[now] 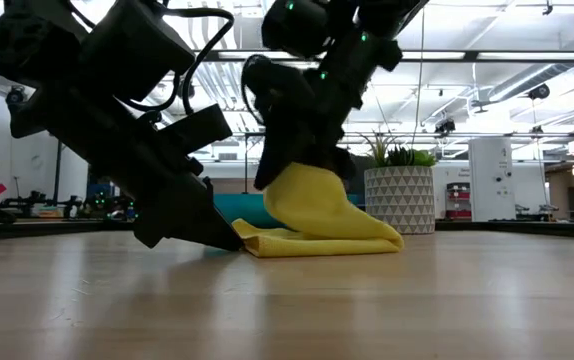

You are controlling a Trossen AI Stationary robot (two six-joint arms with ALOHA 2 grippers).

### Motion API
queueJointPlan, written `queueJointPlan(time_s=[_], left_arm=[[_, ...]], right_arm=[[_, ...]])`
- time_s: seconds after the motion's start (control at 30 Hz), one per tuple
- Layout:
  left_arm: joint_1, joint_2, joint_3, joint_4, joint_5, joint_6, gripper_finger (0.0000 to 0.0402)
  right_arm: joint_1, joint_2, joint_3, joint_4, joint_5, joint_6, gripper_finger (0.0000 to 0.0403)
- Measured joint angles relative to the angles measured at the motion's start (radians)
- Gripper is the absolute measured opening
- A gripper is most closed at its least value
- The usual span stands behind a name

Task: Fold microfiber towels
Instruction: Fold the yellow microfiber cloth

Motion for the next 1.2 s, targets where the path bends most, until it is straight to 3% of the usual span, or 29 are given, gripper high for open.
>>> queueJointPlan(time_s=[0.3, 0.43, 0.53, 0.7, 0.8, 0.93, 1.2], left_arm=[[0.000, 0.001, -0.001, 0.009, -0.001, 0.000, 0.0019], [0.000, 0.001, -0.001, 0.010, -0.001, 0.000, 0.0019], [0.000, 0.001, -0.001, 0.011, -0.001, 0.000, 0.0019], [0.000, 0.001, -0.001, 0.012, -0.001, 0.000, 0.0019], [0.000, 0.001, -0.001, 0.013, -0.001, 0.000, 0.0019], [0.000, 0.001, -0.001, 0.013, -0.001, 0.000, 0.0019], [0.000, 0.001, -0.001, 0.013, -0.001, 0.000, 0.0019]], right_arm=[[-0.004, 0.031, 0.000, 0.016, 0.092, 0.016, 0.0189], [-0.005, 0.031, 0.000, 0.013, 0.035, 0.015, 0.0187], [-0.011, 0.031, 0.003, 0.014, -0.015, 0.001, 0.0172], [-0.019, 0.032, 0.003, 0.014, 0.014, 0.001, 0.0121], [-0.017, 0.032, 0.003, 0.014, 0.010, -0.001, 0.0111], [-0.017, 0.033, 0.003, 0.013, 0.010, -0.001, 0.0137], [-0.028, 0.031, 0.024, -0.062, 0.009, -0.010, 0.0239]])
